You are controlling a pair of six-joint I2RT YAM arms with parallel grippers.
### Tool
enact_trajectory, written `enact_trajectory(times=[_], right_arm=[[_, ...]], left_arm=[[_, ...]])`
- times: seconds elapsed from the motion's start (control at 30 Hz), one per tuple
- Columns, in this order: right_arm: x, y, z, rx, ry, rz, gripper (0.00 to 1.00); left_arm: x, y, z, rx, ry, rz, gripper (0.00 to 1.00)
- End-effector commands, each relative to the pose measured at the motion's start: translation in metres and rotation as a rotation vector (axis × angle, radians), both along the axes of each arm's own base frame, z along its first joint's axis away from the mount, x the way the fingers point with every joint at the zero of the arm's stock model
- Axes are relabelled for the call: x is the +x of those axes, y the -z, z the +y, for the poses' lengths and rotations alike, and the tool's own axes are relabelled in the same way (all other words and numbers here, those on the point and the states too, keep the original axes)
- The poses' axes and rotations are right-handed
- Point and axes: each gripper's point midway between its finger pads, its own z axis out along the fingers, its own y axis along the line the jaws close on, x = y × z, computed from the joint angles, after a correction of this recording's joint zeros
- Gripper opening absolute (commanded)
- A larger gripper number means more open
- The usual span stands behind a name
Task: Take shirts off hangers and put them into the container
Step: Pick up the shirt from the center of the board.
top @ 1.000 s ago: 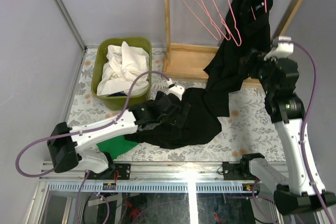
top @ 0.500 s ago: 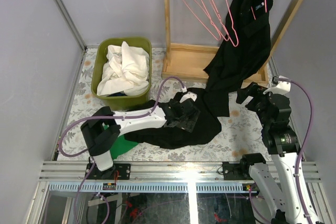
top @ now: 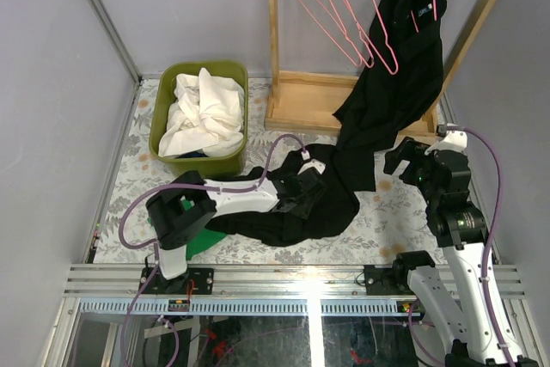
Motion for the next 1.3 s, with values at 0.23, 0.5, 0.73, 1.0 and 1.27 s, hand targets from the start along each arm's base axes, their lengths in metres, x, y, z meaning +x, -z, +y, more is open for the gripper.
enact_trajectory(times=[0.23, 0.5, 0.73, 1.0, 1.27], right_arm=[[-0.003, -0.021, -0.011, -0.057, 0.024, -0.084, 0.92], [-0.004, -0.019, -0.022, -0.090, 0.077, -0.098, 0.94], [-0.005, -0.023, -0.027, -0.091, 0.107, -0.124, 0.95], [-0.004, -0.018, -0.026, -0.088, 0.104, -0.114, 0.95], [-0.002, -0.010, -0.018, -0.064, 0.068, -0.084, 0.96]], left_arm=[[-0.028, -0.095, -0.002, -0.163, 0.244, -0.050, 0.00], [-0.051, -0.279, -0.004, -0.378, 0.439, -0.358, 0.00], [-0.080, -0.331, 0.016, -0.384, 0.568, -0.383, 0.00], [-0.031, -0.271, 0.068, -0.014, 0.351, -0.464, 0.00], [0.000, -0.165, 0.055, -0.020, 0.197, -0.227, 0.11]])
